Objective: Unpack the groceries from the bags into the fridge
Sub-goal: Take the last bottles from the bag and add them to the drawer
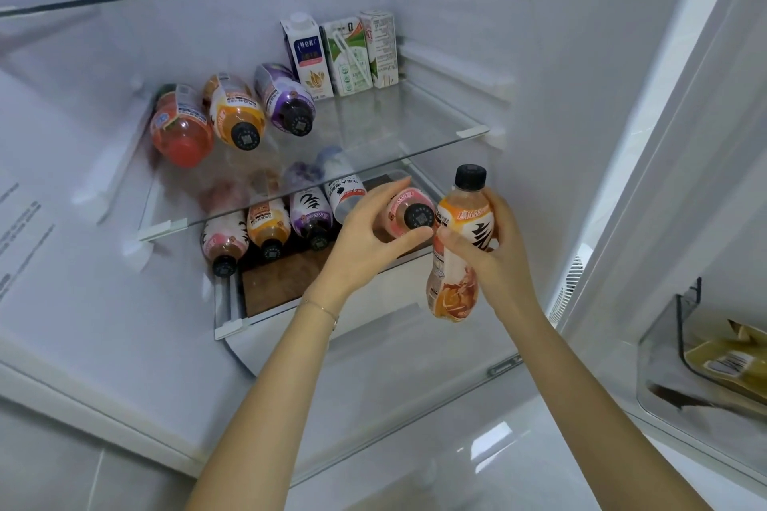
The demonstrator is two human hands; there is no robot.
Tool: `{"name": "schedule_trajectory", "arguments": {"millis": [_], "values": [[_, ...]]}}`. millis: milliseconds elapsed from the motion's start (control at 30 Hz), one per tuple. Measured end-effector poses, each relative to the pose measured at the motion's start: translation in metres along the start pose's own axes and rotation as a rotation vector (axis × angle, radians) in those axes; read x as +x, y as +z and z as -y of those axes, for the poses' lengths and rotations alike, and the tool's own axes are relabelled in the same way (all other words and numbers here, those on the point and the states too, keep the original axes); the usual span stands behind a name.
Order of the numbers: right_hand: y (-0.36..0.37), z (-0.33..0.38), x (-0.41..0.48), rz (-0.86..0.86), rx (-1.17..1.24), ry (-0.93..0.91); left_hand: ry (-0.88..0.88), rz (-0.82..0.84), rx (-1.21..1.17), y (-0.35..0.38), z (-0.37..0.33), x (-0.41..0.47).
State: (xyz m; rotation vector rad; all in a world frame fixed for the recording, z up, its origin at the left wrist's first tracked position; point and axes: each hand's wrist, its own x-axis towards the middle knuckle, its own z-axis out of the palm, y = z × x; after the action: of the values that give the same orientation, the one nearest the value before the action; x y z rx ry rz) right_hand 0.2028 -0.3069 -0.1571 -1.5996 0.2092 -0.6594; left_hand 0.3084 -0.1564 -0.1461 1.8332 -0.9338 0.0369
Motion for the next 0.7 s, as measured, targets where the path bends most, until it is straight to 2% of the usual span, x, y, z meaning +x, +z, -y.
{"name": "schedule_trajectory", "arguments": {"millis": [100,233,433,567,700], "values": [[-0.003,0.001,-0.001,-0.016,-0.002,-0.007,0.057,0.065,0.159,0.001,0.013,0.006],[-0.008,0.001,0.0,-0.038,-0.016,-0.009,0.009,0.083,0.279,0.0,0.032,0.012],[-0.012,-0.003,0.002,-0.062,-0.072,-0.002,0.044,0.037,0.621,-0.011,0.053,0.028],[-0.011,-0.003,0.003,-0.053,-0.056,0.002,0.03,0.034,0.724,-0.007,0.063,0.036],[-0.009,0.0,0.005,-0.044,-0.063,-0.034,0.013,-0.057,0.724,0.0,0.072,0.041]]}}
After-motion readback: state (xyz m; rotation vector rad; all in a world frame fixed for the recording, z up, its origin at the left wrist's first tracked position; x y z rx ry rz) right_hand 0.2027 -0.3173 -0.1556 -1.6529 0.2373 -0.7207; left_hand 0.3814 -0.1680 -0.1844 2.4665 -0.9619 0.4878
